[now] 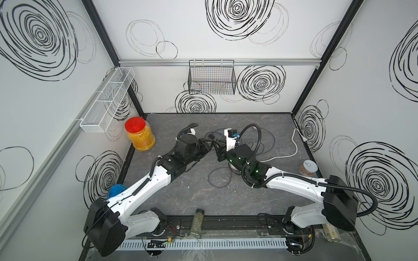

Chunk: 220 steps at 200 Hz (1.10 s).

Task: Charge mp3
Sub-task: Insert the charging cable into the MP3 player, then place the MP3 player at the center of the board.

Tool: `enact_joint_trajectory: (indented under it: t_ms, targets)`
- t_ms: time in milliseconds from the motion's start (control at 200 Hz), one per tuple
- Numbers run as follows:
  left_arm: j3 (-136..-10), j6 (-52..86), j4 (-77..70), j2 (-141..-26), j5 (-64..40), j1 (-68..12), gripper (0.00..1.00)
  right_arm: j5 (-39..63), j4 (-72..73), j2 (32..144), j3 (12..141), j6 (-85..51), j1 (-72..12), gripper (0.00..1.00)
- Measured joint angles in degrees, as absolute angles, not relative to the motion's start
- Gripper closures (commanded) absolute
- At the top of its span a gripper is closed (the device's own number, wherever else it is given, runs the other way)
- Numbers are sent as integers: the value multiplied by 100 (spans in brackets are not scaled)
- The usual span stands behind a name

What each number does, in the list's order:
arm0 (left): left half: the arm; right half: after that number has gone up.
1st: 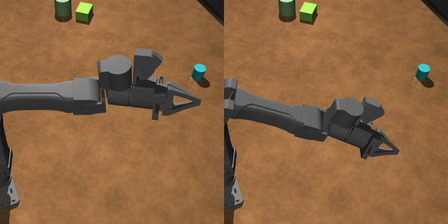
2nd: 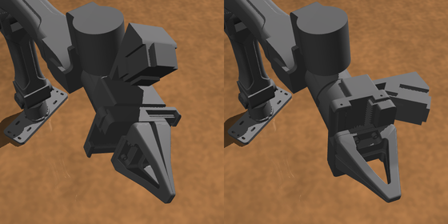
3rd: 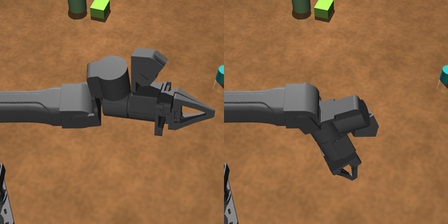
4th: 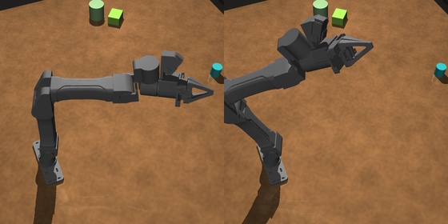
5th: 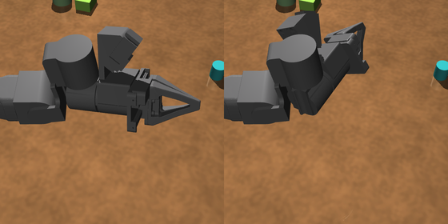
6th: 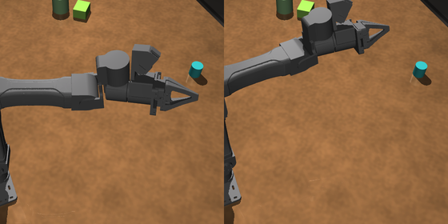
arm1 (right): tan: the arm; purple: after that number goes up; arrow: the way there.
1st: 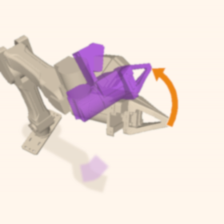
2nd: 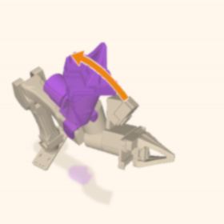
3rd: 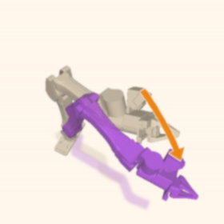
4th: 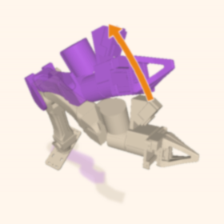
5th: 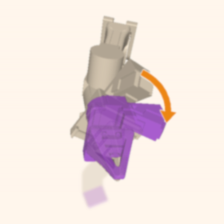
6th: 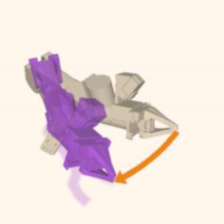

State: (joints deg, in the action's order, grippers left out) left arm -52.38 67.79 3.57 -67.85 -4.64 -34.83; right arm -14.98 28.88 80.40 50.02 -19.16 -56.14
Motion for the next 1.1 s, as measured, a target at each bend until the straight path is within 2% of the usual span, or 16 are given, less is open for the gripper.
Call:
enact_joint_trajectory:
  t_ms: [125, 260, 445, 656, 931, 1101]
  targets:
    - [-5238, 6694, 416, -6785, -462, -3516, 68, -1439, 2762, 8018, 5070, -1927, -5575, 48]
    - [-5238, 6521, 567, -6746, -445, -3507, 68, -1219, 2471, 7940, 5162, -1918, -5561, 40]
    - [-5028, 6436, 539, -6479, -526, -3216, 69, -600, 2117, 7793, 5282, -1933, -5583, 35]
    - [-4617, 6414, 495, -5843, -740, -2388, 69, -174, 1693, 7472, 5282, -1992, -5535, 30]
    - [-4869, 6040, 1031, -5290, -1096, -1516, 69, 62, 1247, 6875, 5282, -2484, -4397, 27]
    - [-5227, 5870, 1280, -5188, -1352, -1085, 69, 148, 858, 6735, 5312, -2637, -4016, 27]
